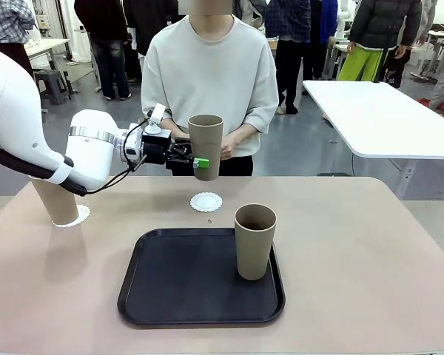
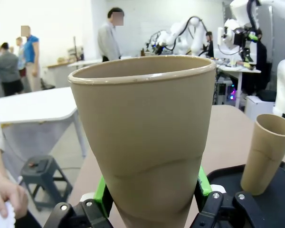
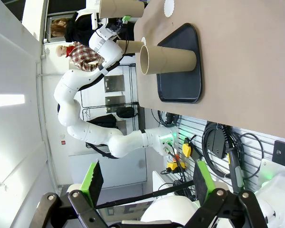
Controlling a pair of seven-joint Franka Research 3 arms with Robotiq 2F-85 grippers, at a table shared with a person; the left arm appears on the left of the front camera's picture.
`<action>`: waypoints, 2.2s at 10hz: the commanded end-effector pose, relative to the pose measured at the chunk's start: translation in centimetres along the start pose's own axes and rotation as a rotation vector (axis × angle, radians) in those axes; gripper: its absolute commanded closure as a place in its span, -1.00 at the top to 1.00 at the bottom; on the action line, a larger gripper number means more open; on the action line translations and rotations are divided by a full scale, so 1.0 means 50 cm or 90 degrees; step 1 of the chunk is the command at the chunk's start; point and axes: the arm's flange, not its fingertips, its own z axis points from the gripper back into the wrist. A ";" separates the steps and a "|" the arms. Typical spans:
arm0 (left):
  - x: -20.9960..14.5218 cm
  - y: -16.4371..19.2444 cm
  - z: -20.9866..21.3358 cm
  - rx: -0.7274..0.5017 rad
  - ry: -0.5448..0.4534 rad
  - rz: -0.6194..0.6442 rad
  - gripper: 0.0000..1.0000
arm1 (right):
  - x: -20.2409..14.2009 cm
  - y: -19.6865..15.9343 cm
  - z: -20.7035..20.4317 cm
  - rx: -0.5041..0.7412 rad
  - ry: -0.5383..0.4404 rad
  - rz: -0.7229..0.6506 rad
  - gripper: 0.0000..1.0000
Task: Place coasters on the table and set cups on them.
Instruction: Take one Reusable plastic cup from the Flat Tray and place it on a coaster set by the human.
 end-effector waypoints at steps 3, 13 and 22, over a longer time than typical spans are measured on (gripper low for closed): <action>0.002 0.009 0.003 0.008 0.004 0.000 -0.32 | -0.001 0.000 0.000 0.007 0.000 0.006 1.00; -0.067 0.051 0.012 -0.062 -0.046 -0.018 0.65 | -0.001 0.000 0.000 0.007 0.000 0.006 1.00; -0.122 0.088 -0.014 -0.023 -0.004 -0.020 0.65 | -0.001 0.000 0.000 0.007 0.000 0.006 1.00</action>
